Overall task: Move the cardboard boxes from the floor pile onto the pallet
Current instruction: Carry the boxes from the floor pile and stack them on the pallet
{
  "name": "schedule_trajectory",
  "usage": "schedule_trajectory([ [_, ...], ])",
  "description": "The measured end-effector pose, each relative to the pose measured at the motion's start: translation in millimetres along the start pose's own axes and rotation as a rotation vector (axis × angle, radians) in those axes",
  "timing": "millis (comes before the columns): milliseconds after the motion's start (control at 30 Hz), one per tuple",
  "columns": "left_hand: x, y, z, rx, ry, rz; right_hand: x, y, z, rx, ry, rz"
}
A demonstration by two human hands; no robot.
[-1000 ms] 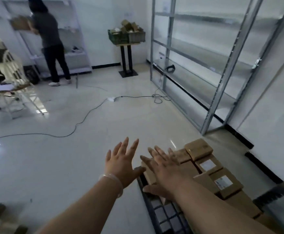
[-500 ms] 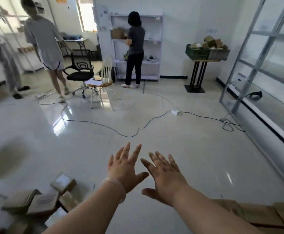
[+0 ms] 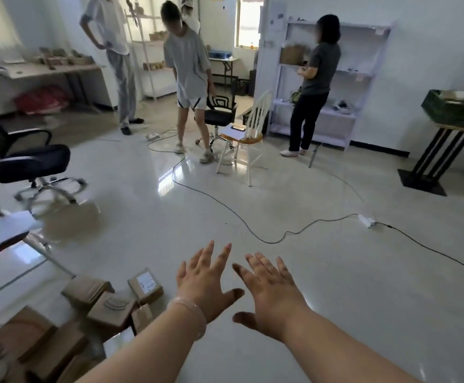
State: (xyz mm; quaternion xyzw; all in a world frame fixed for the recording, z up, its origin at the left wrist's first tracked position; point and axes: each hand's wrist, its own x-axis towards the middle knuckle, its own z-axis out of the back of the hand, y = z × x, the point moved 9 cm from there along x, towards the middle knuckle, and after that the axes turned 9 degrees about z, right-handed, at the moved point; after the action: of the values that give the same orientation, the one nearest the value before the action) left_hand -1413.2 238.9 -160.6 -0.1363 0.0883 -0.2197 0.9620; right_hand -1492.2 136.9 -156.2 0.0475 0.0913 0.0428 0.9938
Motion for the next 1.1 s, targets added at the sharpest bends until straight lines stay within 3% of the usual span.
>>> schedule_trajectory([
  [300, 117.5, 22.8, 39.6, -0.034, -0.091, 0.226, 139.8, -50.8, 50.6, -0.043, 0.008, 0.202],
  [533, 181.7, 103.2, 51.5, -0.033, -0.097, 0.338, 246.1, -21.0, 48.5, -0.089, 0.035, 0.338],
  [900, 281.4, 225.6, 85.6, -0.044, -0.086, 0.387, 403.9, 21.4, 67.6, -0.105, 0.054, 0.389],
  [1100, 301.2, 283.8, 73.6, -0.051, -0.042, 0.519, 466.5, 32.2, 52.1, -0.127, 0.113, 0.455],
])
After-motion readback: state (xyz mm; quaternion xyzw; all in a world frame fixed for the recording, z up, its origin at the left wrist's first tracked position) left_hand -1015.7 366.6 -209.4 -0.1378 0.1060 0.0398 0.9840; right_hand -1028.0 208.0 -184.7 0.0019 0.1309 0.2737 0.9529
